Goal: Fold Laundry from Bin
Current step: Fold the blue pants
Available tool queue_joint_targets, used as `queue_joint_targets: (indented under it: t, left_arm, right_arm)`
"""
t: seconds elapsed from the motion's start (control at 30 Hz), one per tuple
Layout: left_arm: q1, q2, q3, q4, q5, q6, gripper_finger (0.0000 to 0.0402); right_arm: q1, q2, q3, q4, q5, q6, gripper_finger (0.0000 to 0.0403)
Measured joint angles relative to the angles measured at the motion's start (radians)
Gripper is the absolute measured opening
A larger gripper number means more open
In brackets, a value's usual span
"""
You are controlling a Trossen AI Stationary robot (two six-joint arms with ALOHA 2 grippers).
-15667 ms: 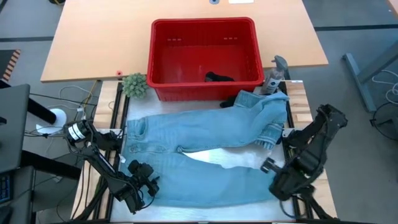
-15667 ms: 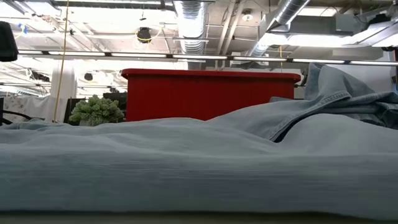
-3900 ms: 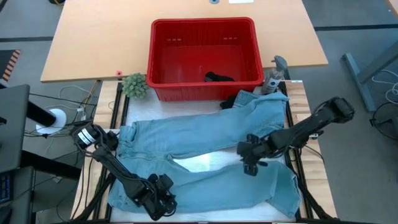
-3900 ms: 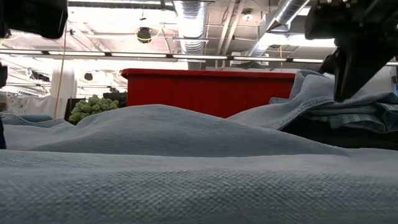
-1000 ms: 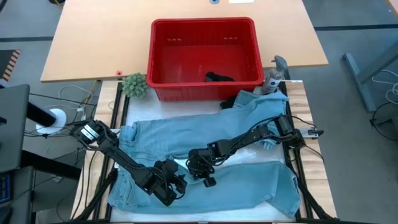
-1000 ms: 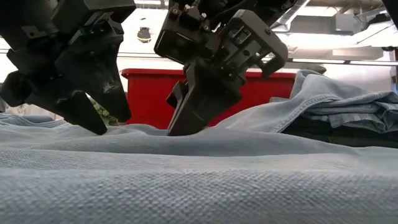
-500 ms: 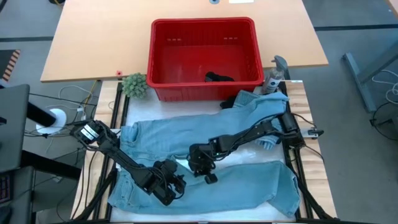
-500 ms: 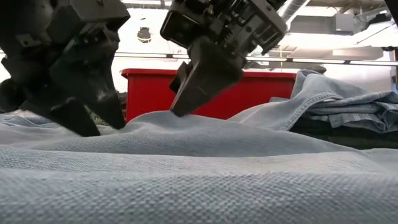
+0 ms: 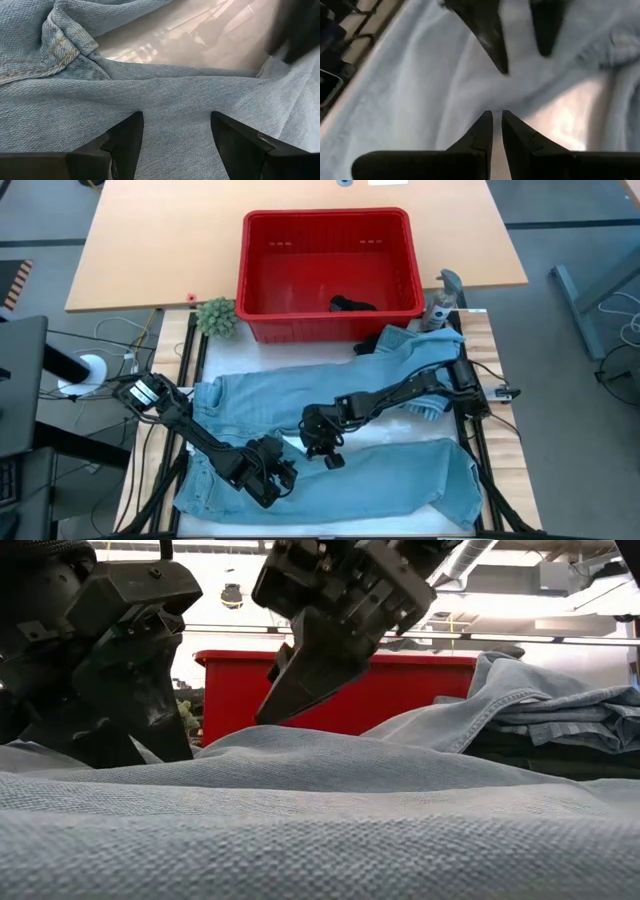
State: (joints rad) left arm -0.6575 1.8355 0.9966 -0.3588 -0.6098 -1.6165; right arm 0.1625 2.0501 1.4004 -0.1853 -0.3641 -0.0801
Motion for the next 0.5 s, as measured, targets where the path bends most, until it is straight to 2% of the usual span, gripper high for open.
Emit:
queue_joint_targets:
  t: [0.27,0.5]
  left_arm:
    - [0.0,0.0,0.0,0.0,0.002,-0.001,0.0226]
    - [0.0,0.0,0.0,0.0,0.009,-0.001,0.0226]
  right_arm:
    - [0.06,0.0,0.0,0.014,0.026,-0.062,0.0067]
    - [0.02,-0.006,0.0,0.012,0.03,-0.07,0.0067]
